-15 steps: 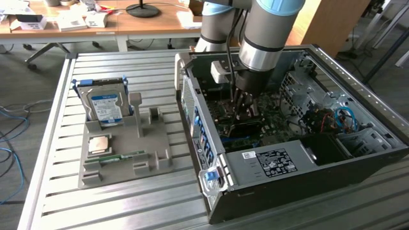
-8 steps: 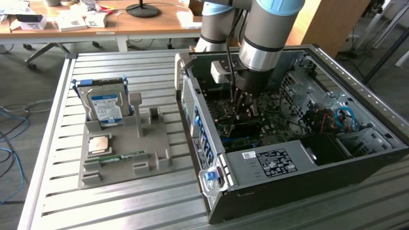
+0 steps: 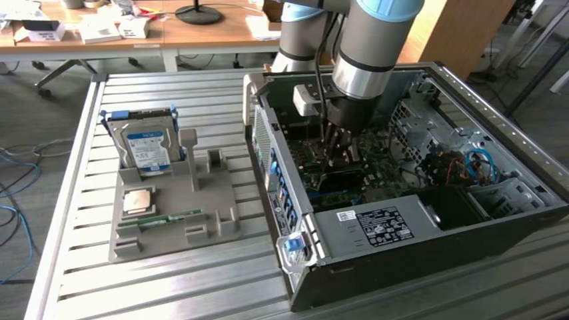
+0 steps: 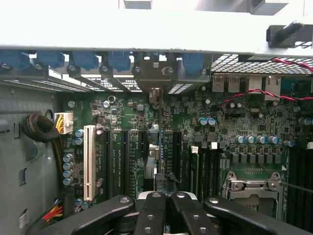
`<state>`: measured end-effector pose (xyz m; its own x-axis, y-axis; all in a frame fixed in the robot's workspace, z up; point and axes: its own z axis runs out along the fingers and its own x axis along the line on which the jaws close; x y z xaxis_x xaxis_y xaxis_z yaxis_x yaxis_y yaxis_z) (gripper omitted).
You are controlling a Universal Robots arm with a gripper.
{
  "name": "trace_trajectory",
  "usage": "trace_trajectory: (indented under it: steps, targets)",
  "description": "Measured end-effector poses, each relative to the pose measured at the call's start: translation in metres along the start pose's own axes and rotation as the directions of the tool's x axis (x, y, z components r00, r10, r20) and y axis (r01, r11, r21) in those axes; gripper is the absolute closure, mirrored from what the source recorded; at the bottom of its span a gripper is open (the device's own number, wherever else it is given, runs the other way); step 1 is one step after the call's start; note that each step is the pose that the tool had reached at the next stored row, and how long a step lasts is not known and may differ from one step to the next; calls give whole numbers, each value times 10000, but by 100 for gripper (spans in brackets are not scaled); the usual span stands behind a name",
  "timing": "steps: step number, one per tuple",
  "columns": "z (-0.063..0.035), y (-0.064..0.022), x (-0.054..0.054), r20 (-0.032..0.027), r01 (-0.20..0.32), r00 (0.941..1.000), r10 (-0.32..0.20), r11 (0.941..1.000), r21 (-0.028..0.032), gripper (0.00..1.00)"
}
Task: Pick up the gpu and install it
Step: 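Press down on the gpu until it lock into place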
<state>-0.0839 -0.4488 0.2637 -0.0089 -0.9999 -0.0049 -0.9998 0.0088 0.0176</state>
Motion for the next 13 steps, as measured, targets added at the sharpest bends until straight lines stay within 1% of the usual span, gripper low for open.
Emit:
trace_trajectory:
  steps: [8,13]
  targets:
    - [3,10,0,8,1,10000,-1,10000,19,89]
    - [3,12,0,9,1,10000,-1,10000,21,89]
